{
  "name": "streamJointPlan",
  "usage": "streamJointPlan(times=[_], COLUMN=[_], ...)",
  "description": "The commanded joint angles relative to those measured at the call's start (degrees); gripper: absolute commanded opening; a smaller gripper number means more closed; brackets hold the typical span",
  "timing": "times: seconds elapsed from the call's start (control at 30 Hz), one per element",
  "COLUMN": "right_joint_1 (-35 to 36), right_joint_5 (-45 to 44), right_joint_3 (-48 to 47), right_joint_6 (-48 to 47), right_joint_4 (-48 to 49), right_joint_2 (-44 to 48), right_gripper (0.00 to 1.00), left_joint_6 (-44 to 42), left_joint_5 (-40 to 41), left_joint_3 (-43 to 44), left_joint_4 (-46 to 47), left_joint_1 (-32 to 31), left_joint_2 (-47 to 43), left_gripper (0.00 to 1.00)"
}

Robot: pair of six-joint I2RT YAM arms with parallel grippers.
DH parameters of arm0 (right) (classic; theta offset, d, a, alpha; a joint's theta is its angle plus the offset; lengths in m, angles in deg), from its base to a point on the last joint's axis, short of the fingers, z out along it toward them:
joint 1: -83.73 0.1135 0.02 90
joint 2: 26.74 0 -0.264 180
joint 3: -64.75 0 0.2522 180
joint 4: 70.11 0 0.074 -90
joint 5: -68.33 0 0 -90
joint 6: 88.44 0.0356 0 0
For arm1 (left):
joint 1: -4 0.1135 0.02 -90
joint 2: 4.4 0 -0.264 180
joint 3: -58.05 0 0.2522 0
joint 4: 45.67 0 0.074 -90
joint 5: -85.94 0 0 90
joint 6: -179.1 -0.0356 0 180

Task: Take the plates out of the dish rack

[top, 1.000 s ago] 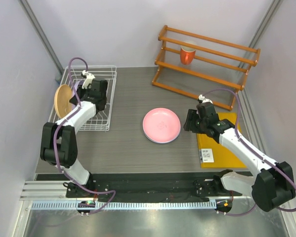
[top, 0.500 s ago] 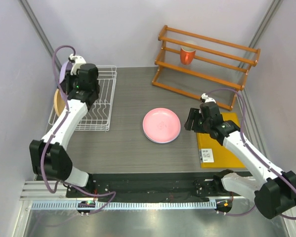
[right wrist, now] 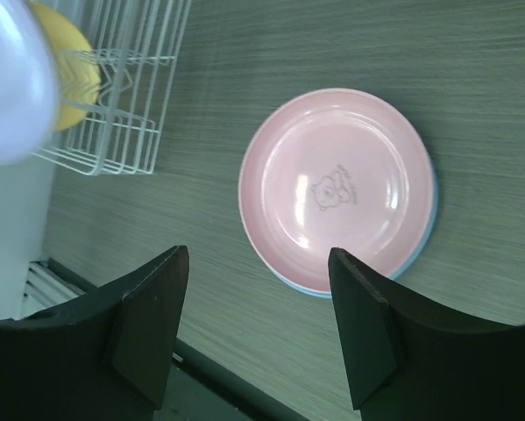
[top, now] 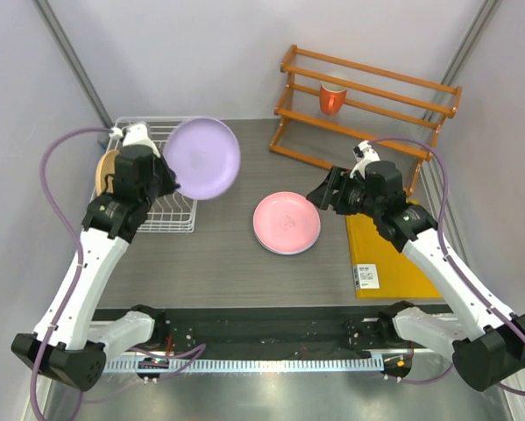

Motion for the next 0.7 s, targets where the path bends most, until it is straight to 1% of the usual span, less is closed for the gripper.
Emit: streamJointPlan(times=[0.0, 0.07, 0.37, 0.4, 0.6, 0.67], right_joint_1=[1.40, 2.28, 8.78, 9.22, 10.90, 10.98], right_joint_5=[4.72, 4.64, 0.69, 0.34, -2.04, -2.65], right_joint_3=[-2.11, -1.75, -1.66, -1.84, -2.19, -2.28], right_joint_6=[4.06, 4.85, 4.41, 4.24, 3.36, 3.18], right_joint_4=[8.28, 9.96, 11.64, 11.73, 11.46, 11.29], right_joint_2=[-0.87, -1.57, -6.85, -7.72, -10.10, -10.72], right_gripper=[0.71, 0.71, 0.71, 0.72, 0.72, 0.63], left_joint_6=[12.53, 13.76, 16.05, 16.40, 16.93, 17.11], left_joint_5=[-17.12, -19.40, -17.83, -16.00, -13.53, -13.08], left_joint_3=[-6.38, -7.88, -10.08, -10.34, -10.25, -10.34], left_joint_4=[3.30, 3.83, 4.36, 4.45, 4.53, 4.45], left_joint_1=[-2.55, -4.31, -10.99, -11.52, -15.39, -16.71], left_joint_2=[-1.92, -2.45, -2.10, -2.01, -0.17, 0.27], left_gripper=[0.00, 0.00, 0.00, 0.00, 0.00, 0.00])
